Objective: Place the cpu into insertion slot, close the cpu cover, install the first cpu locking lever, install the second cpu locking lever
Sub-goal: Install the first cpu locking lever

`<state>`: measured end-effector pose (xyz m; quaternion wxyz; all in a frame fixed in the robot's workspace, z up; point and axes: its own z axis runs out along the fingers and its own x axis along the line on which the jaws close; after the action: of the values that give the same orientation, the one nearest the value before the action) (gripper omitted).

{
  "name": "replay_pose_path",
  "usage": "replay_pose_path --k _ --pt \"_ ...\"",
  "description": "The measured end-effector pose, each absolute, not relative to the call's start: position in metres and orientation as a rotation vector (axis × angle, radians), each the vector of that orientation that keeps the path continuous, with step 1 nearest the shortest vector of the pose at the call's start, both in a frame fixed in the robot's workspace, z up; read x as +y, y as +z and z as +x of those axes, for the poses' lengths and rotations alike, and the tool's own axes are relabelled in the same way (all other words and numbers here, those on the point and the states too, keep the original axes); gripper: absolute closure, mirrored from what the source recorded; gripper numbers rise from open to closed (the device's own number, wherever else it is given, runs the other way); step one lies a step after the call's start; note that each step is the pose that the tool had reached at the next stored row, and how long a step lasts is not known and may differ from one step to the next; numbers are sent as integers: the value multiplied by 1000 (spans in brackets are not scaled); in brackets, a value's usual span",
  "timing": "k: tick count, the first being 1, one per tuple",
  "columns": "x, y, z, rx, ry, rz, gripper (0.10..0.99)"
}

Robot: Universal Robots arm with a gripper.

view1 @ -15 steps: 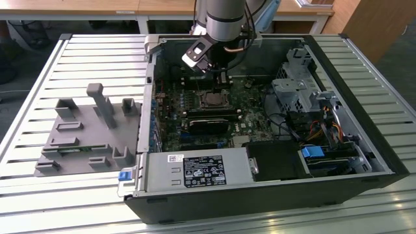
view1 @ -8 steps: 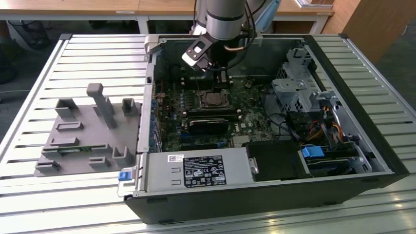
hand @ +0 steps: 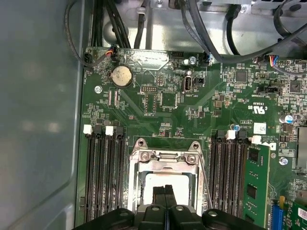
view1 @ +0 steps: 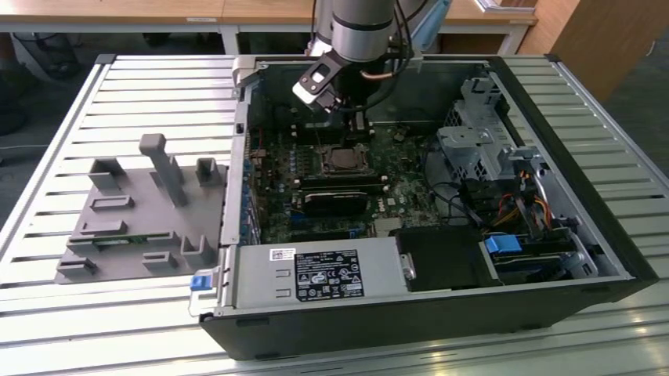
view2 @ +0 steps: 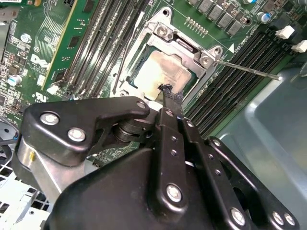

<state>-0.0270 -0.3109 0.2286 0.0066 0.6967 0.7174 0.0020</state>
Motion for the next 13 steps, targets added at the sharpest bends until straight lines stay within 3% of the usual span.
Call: replay_pose_path --k 13 --pt "-311 237 -27 2242 7 2178 980"
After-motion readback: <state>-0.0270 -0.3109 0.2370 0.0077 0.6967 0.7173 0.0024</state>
